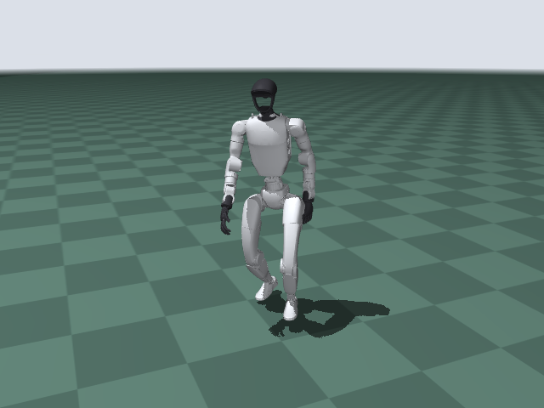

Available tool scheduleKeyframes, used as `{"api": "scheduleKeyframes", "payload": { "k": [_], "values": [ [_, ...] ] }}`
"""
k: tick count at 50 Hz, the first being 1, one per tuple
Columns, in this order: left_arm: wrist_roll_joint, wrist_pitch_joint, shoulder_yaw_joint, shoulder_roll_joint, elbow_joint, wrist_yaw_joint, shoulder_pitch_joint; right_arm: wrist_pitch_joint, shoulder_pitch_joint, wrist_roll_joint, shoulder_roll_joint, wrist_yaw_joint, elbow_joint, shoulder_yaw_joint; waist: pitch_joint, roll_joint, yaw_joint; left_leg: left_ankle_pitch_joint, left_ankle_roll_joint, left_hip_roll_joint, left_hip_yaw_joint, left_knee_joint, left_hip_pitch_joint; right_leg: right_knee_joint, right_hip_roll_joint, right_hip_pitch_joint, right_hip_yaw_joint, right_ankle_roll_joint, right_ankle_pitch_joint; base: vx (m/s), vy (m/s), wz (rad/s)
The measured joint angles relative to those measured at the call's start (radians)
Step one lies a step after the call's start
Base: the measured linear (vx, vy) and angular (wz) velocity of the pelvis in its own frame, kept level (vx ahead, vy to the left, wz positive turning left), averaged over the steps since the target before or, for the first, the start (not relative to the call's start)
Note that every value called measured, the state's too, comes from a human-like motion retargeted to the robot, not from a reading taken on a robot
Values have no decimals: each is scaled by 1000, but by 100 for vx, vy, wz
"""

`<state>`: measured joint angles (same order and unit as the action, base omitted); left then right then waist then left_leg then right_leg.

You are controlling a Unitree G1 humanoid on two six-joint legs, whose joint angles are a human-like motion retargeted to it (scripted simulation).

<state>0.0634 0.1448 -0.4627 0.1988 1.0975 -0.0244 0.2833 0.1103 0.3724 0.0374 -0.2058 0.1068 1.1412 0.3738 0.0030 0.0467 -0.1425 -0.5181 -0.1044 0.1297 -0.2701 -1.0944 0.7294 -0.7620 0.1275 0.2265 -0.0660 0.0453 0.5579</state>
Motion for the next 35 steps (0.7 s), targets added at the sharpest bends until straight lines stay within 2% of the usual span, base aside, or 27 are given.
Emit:
{"api": "scheduleKeyframes", "payload": {
  "k": [3, 5, 7, 10, 12, 15, 17, 18, 20, 23, 25, 26, 28, 30, 32, 33, 35],
  "values": [
    [-19, 17, -26, 27, -27, -42, 88, 24, 30, 26, -1, 25, -70, 7, -36, 19, -3, 67, 30, -44, -7, 221, 18, 78, 15, -61, 54, 62, -122, 80, 28, 34],
    [-38, 22, -28, 42, -36, -54, 120, 35, 16, 45, 0, 32, -113, 10, -62, 35, 12, 96, 29, -77, -19, 298, -2, 68, 29, -88, 89, 108, -207, 85, 29, 49],
    [-63, 21, -9, 52, -35, -33, 118, 41, -29, 65, 2, 21, -140, 14, -84, 54, 45, 71, -4, -112, -36, 280, -40, -47, 56, -84, 109, 142, -308, 87, 28, 55],
    [-106, 14, 50, 61, -39, 66, 35, 37, -121, 104, 12, -2, -131, 13, -96, 91, 112, -50, -95, -169, -71, 197, -109, -381, 106, 11, 130, 154, -474, 90, 25, 72],
    [-142, 15, 96, 78, -68, 170, -83, 28, -190, 122, 23, 1, -84, 9, -83, 110, 153, -128, -131, -206, -72, 175, -168, -608, 138, 135, 121, 98, -447, 94, 21, 68],
    [-214, 41, 153, 115, -191, 332, -288, 15, -320, 113, 24, 5, 7, 4, -64, 117, 204, -189, -118, -244, -40, 239, -293, -787, 156, 344, 74, -5, -263, 100, 14, 61],
    [-249, 66, 172, 139, -349, 411, -408, 8, -426, 97, 1, -27, 54, -6, -59, 109, 242, -133, -63, -271, -3, 392, -426, -743, 146, 450, 19, -27, -198, 107, 5, 74],
    [-256, 82, 176, 148, -437, 434, -451, 4, -483, 92, -14, -50, 70, -10, -59, 104, 262, -71, -27, -285, 23, 485, -501, -686, 138, 480, -12, -25, -189, 111, -2, 75],
    [-254, 119, 176, 162, -597, 455, -508, -4, -587, 92, -43, -94, 86, -16, -67, 97, 300, 121, 54, -293, 62, 671, -653, -519, 113, 500, -70, 5, -222, 114, -6, 64],
    [-242, 167, 144, 167, -731, 426, -521, -12, -692, 109, -64, -130, 68, -9, -88, 94, 314, 413, 153, -268, 56, 777, -762, -181, 50, 438, -145, 70, -348, 113, -8, 21],
    [-235, 180, 102, 166, -769, 389, -508, -12, -724, 123, -63, -130, 35, -8, -93, 93, 284, 478, 186, -229, 13, 675, -746, 39, 6, 357, -198, 98, -409, 111, -3, -24],
    [-238, 176, 82, 167, -775, 370, -496, -11, -716, 129, -58, -118, 15, -7, -92, 92, 262, 445, 178, -199, -14, 568, -717, 101, -6, 313, -222, 93, -407, 111, 2, -33],
    [-239, 155, 48, 164, -763, 335, -459, -5, -673, 131, -50, -88, -23, -3, -94, 94, 217, 352, 142, -138, -66, 332, -653, 137, -10, 243, -251, 57, -333, 112, 7, -39],
    [-221, 111, 21, 156, -700, 302, -402, 0, -580, 114, -38, -46, -58, 1, -83, 86, 171, 206, 84, -54, -91, 52, -570, 62, -9, 190, -248, -25, -141, 114, 12, -56],
    [-145, 66, 13, 123, -558, 302, -338, 10, -398, 97, -20, 44, -81, -5, -29, 53, 129, 47, 25, 39, -65, -212, -448, -108, -27, 175, -213, -113, 106, 117, 18, -87],
    [-100, 49, 8, 100, -475, 312, -294, 25, -295, 98, -10, 101, -105, -13, -2, 40, 108, -9, 0, 64, -53, -297, -375, -179, -35, 166, -185, -131, 181, 122, 24, -111],
    [-39, 38, -9, 70, -363, 303, -179, 70, -103, 126, 13, 209, -213, -45, 27, 24, 66, -73, -36, 89, -43, -370, -211, -236, -49, 126, -124, -120, 245, 129, 30, -119]
  ]
}}
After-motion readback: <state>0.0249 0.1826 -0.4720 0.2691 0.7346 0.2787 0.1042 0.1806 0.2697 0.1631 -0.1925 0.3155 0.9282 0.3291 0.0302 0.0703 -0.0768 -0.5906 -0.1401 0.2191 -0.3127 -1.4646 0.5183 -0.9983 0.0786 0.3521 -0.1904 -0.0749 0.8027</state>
